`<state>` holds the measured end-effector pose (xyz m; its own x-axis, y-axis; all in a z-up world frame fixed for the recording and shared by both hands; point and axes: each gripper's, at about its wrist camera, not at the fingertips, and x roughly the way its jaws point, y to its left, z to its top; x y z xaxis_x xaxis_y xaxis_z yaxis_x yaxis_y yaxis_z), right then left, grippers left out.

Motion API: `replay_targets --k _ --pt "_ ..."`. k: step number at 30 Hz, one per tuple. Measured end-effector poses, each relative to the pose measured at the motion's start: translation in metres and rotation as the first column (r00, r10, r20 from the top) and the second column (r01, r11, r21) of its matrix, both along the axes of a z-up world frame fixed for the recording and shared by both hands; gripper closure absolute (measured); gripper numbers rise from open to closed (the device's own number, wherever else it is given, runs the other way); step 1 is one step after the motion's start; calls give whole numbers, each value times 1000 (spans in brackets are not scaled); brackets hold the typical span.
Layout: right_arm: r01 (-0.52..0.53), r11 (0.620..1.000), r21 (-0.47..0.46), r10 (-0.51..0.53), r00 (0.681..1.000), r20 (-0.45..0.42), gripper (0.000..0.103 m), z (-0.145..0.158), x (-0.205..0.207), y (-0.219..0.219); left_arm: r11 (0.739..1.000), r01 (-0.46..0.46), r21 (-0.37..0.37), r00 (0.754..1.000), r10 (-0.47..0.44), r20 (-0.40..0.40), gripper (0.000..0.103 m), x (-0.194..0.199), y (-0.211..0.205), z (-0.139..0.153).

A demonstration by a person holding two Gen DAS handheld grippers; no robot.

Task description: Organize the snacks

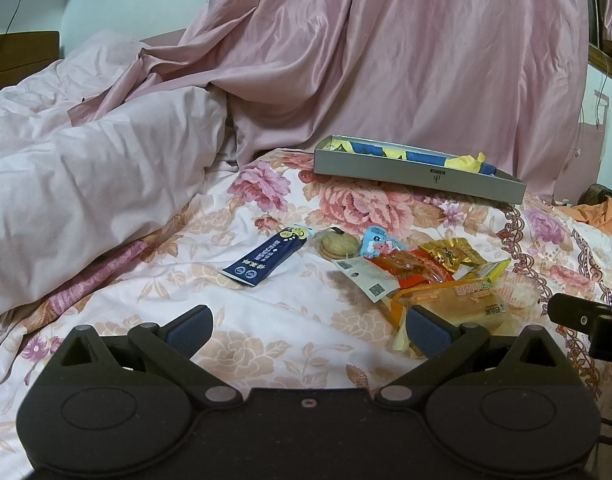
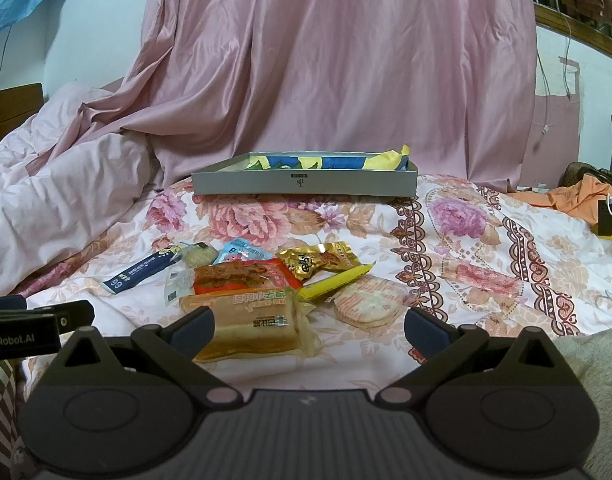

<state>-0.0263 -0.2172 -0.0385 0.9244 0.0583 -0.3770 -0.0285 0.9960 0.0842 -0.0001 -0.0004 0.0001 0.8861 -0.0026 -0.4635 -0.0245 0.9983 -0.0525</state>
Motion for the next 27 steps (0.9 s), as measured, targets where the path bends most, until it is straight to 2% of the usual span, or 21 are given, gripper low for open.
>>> replay_targets --k 15,27 --pt "-9 1000 -2 9 1000 -8 0 0 2 0 1000 0 1 1000 0 -3 1 0 0 0" --pt "-20 1000 4 20 1000 -19 0 -7 3 8 1000 2 11 1000 -2 -16 1 -1 -2 -12"
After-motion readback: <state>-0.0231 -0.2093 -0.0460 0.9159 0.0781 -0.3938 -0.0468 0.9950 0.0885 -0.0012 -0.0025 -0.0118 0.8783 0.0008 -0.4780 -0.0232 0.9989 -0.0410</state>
